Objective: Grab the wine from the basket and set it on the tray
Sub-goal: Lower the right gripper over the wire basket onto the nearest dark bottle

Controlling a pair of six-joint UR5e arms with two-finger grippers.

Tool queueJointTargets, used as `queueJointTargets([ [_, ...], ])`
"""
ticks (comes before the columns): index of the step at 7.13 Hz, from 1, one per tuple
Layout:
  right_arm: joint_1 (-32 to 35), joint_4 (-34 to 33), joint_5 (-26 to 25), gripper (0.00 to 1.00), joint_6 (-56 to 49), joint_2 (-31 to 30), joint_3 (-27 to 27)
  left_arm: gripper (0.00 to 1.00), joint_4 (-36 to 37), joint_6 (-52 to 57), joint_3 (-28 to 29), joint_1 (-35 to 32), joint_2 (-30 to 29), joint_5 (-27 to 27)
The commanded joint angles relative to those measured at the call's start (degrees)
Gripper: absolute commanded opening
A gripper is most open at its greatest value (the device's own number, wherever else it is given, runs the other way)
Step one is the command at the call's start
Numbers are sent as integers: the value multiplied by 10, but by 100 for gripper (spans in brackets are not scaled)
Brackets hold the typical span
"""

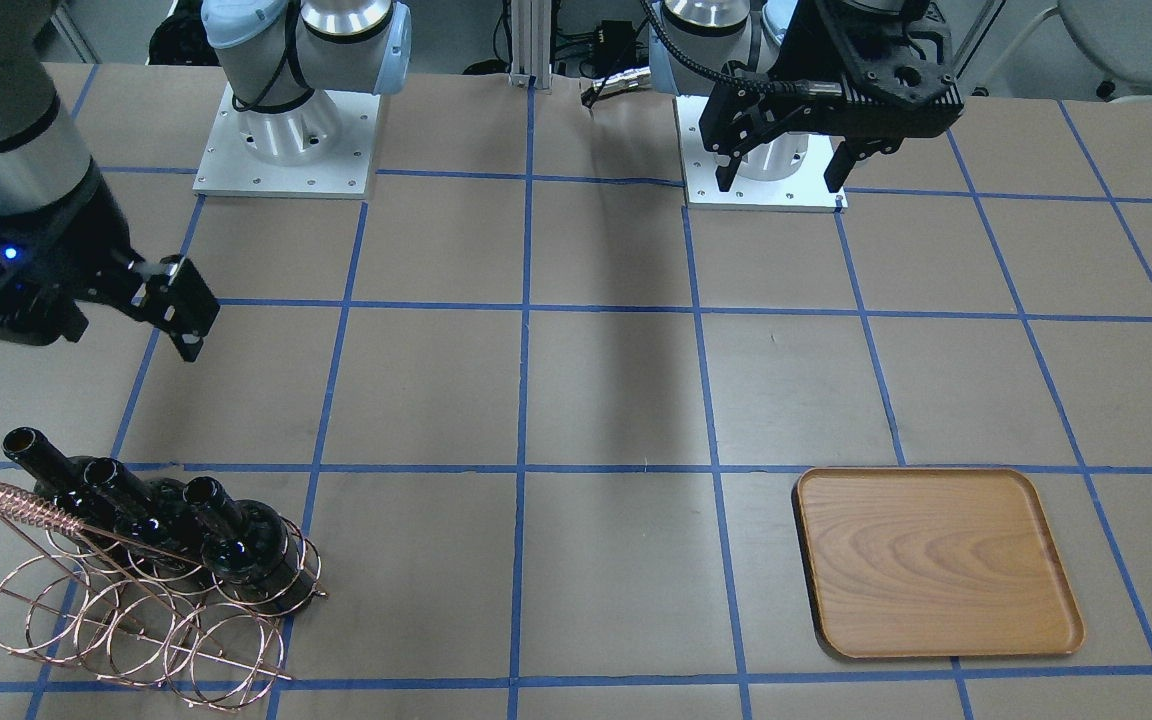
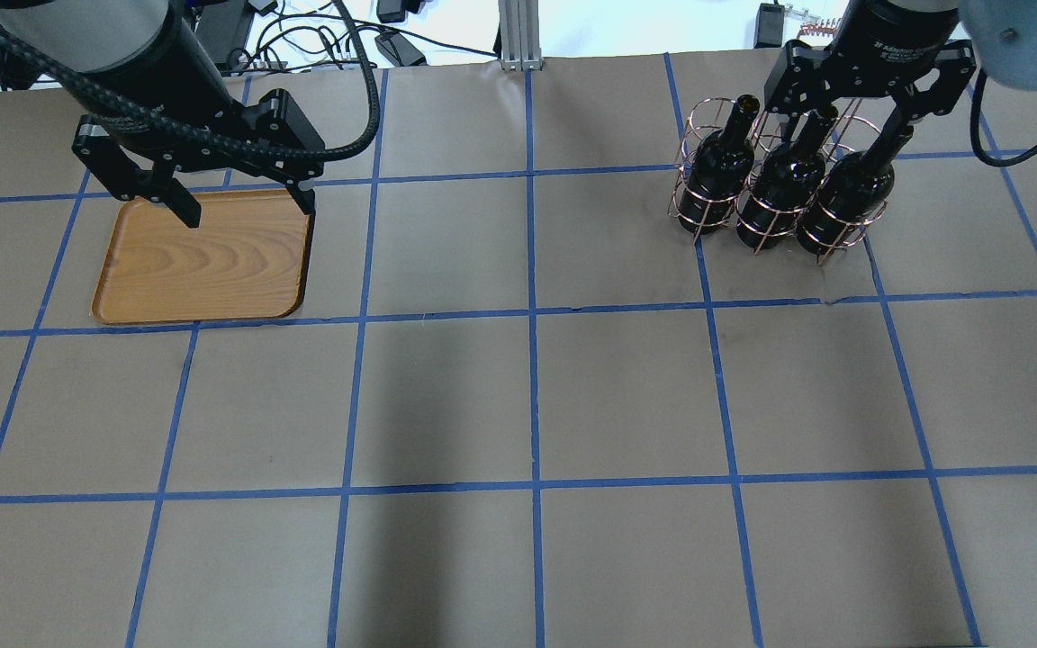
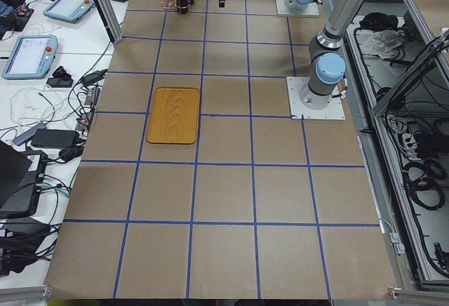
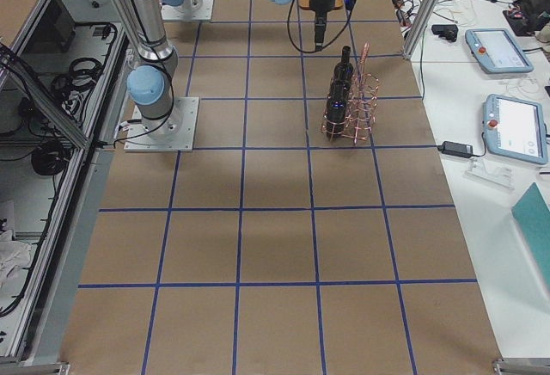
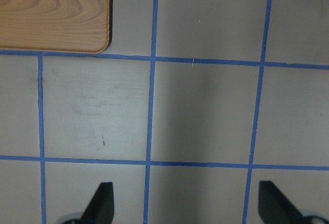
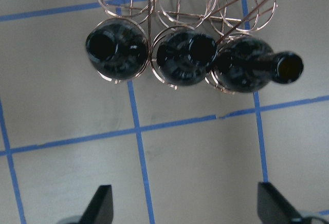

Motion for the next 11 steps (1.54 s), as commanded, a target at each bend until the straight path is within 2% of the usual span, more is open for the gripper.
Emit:
queueJointTargets([
  [1,-13,-57,4,99,-5,49,1,100,-1,0,0,0,0,1],
  [3,-13,-89,5,98,-3,79,-8,100,-1,0,0,0,0,1],
  [4,-13,-97,12,88,-3,84,-11,100,-1,0,0,0,0,1],
  [7,-13,-99,16,87,-6,94,-11,100,-1,0,0,0,0,1],
  [9,-15,-99,14,83,-8,99,-12,100,-1,1,0,0,0,1],
  [11,-22,-99,16,73,-7,99,-11,100,1,1,0,0,0,0],
])
